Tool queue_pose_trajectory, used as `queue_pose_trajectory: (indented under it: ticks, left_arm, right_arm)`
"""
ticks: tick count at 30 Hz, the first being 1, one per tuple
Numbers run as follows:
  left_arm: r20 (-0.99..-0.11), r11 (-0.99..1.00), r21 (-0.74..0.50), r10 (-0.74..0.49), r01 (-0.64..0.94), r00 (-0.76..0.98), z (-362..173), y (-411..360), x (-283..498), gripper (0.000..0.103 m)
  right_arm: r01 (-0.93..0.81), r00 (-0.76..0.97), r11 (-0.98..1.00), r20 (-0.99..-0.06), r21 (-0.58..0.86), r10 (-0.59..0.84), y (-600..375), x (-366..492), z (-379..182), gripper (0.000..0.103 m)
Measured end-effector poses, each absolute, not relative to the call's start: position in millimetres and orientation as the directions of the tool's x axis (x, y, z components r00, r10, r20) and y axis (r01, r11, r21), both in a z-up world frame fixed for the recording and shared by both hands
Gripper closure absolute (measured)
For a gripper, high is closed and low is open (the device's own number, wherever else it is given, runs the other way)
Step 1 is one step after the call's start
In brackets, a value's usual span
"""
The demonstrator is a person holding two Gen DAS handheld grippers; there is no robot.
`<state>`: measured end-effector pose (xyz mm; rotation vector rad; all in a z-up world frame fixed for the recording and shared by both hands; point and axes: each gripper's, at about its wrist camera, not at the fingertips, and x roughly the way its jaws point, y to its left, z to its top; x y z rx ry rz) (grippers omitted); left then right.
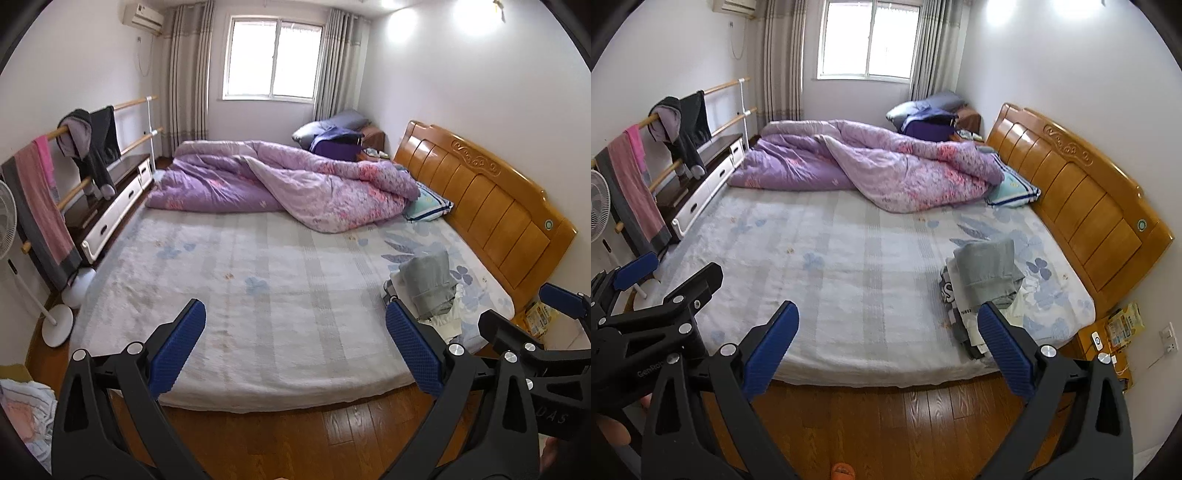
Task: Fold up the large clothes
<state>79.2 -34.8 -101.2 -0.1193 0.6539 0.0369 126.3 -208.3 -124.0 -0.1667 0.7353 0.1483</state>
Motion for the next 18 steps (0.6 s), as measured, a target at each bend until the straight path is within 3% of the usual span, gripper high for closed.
queue_pose_trajectory:
  ticks: [9, 18]
  left_arm:
    - [-0.552, 0.998, -0.026, 0.04, -0.066, 0.833, -56.6, 17.2, 4.6, 0.005]
    - [-0.513, 0.996, -0.034, 0.05, -0.078, 0.857, -27.4, 56.1, -51.9, 0.005]
  right_arm:
    - [-0.17, 0.766, 0.984, -0.635, -0.056, 0.096, -167.0, 65.5, -94.5, 0.008]
    - [-0.164, 0.805, 0.983, -0.587, -0.08, 0.087, -134.8, 21.6, -69.0, 0.008]
